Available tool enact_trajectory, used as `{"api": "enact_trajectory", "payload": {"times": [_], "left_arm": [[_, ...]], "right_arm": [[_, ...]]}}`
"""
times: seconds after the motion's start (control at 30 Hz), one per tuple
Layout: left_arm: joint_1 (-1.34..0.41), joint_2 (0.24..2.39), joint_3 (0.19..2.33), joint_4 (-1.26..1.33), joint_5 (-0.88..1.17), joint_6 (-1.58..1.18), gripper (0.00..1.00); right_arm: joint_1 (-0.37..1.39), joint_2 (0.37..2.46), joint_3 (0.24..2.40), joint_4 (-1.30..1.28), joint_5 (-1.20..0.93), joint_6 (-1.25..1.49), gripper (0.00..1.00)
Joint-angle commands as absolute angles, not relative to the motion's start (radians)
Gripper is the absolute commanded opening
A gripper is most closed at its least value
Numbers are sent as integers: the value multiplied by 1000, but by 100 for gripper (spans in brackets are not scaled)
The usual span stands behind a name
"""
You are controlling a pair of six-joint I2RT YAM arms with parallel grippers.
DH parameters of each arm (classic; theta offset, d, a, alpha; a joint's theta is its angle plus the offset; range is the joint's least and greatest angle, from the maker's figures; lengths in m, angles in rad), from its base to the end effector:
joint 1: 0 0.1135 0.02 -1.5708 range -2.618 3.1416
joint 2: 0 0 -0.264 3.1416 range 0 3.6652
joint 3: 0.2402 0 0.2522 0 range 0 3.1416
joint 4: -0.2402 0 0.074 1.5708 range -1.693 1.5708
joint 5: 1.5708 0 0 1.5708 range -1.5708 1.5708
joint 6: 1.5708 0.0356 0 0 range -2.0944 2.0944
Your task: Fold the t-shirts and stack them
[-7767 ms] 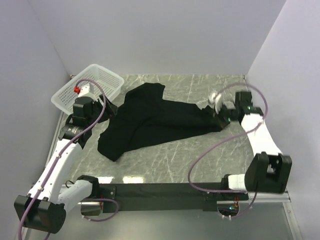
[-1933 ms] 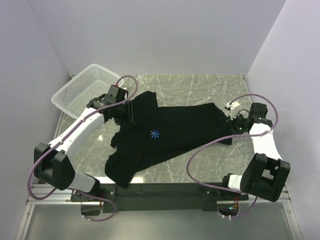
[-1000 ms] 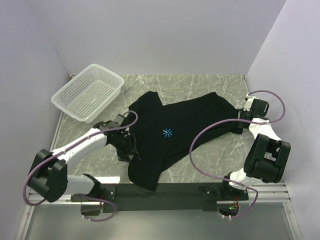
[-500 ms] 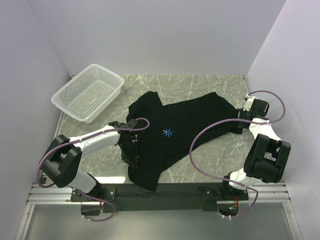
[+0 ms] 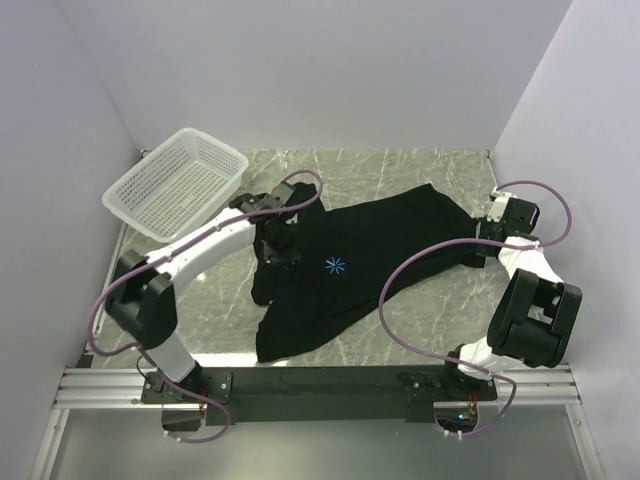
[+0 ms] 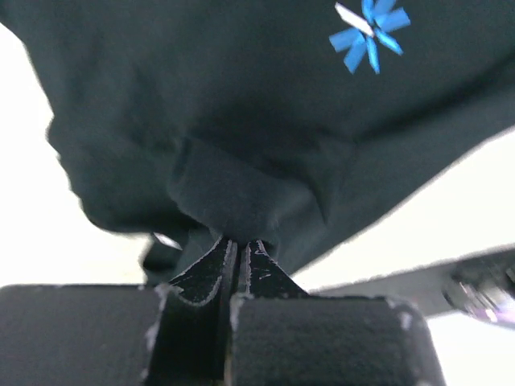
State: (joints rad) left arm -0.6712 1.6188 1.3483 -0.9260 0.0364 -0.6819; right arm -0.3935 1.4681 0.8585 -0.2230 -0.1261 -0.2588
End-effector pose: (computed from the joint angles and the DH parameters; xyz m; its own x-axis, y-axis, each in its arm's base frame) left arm 0.2535 -0.2030 0.2676 -0.9642 -0.0386 -0.2625 0.0313 0.9660 -0.2567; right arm 0.2803 -0.1115 0.2042 -0.7377 0.0314 -0.6744 0.1173 0.9897 -0.0823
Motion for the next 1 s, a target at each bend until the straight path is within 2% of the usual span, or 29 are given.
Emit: {"api": "enact_trajectory", "payload": {"times": [0.0, 0.2, 0.47, 0.67, 0.7, 0.77, 0.8, 0.83, 0.97], "left_arm": [[-643, 1681, 1437, -902, -98, -598, 1], [-606, 1730, 1546, -833, -224, -554, 1], [-592, 1692, 1554, -686, -131, -503, 1], [-555, 1761, 1516, -722, -101, -509, 2], [-552, 1766, 1508, -724, -104, -515, 4], [-542, 1763, 1491, -716, -113, -522, 19], [-535, 1755, 1486, -718, -127, -528, 27], [-535, 1746, 1483, -719, -136, -528, 40], [-531, 1630, 1402, -722, -140, -531, 56]], "right_arm": [[-402, 1424, 868, -207, -140, -273, 0], [-403, 1414, 856, -192, -127, -285, 0], [-407, 1410, 842, -187, -124, -295, 0], [-407, 1414, 844, -190, -133, -291, 0], [-407, 1414, 845, -192, -138, -290, 0], [-407, 1416, 850, -198, -143, -294, 0], [-407, 1416, 850, -199, -149, -296, 0], [-408, 1416, 853, -201, -153, -299, 0], [-407, 1410, 856, -219, -178, -328, 0]]}}
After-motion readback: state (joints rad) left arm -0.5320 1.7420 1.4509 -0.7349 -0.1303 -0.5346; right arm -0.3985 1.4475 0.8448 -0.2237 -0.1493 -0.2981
